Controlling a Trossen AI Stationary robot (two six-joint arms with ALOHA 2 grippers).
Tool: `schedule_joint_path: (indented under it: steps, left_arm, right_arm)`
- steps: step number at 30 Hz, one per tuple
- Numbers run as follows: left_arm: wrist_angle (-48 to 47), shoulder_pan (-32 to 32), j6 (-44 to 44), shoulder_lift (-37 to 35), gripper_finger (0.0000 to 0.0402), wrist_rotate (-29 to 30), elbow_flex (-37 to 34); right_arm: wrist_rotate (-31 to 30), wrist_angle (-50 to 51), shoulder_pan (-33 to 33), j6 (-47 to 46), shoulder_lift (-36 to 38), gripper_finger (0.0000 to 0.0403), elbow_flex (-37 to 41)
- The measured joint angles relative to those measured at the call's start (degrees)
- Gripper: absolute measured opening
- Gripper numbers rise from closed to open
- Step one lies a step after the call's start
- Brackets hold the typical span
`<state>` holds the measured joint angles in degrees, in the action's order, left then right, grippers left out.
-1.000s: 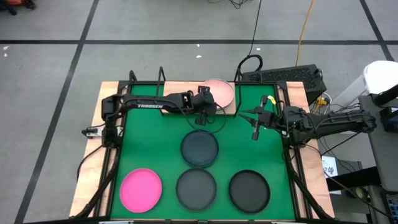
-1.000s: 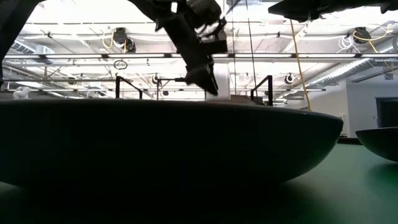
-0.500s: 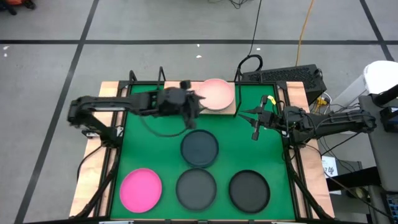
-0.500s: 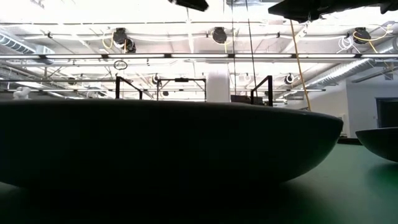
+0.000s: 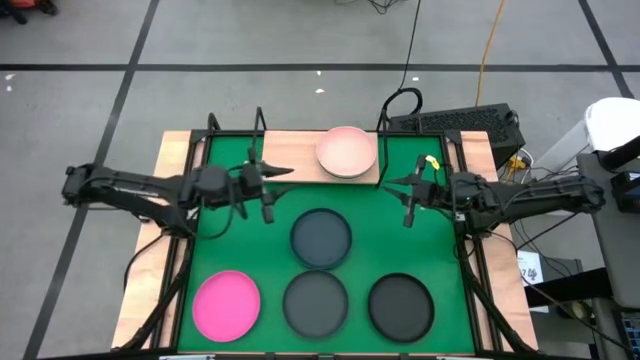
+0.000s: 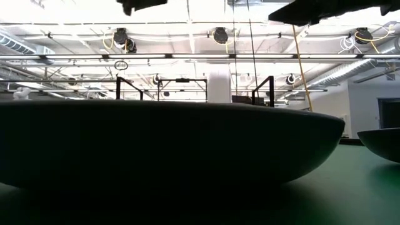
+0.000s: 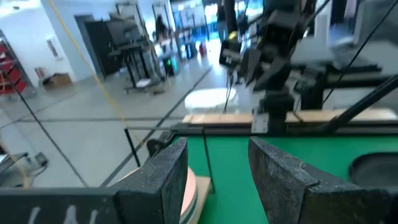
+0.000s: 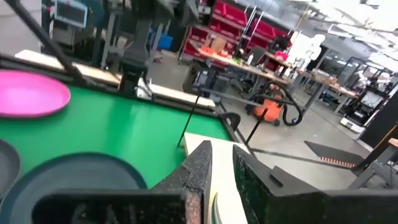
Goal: Place and stack plates onto a shelf
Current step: Put the blue plate on the shelf
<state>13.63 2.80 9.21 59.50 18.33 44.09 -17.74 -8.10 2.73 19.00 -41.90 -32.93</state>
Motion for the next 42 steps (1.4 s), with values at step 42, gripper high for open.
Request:
schedule_joint_path:
  steps: [42]
  left_arm:
    - [15.59,-4.01,1.10,-10.87,0.0175,7.25,-20.41]
  right_arm:
    - [16.57,11.41,9.02,6.70,-45.34,0.0115,-12.66]
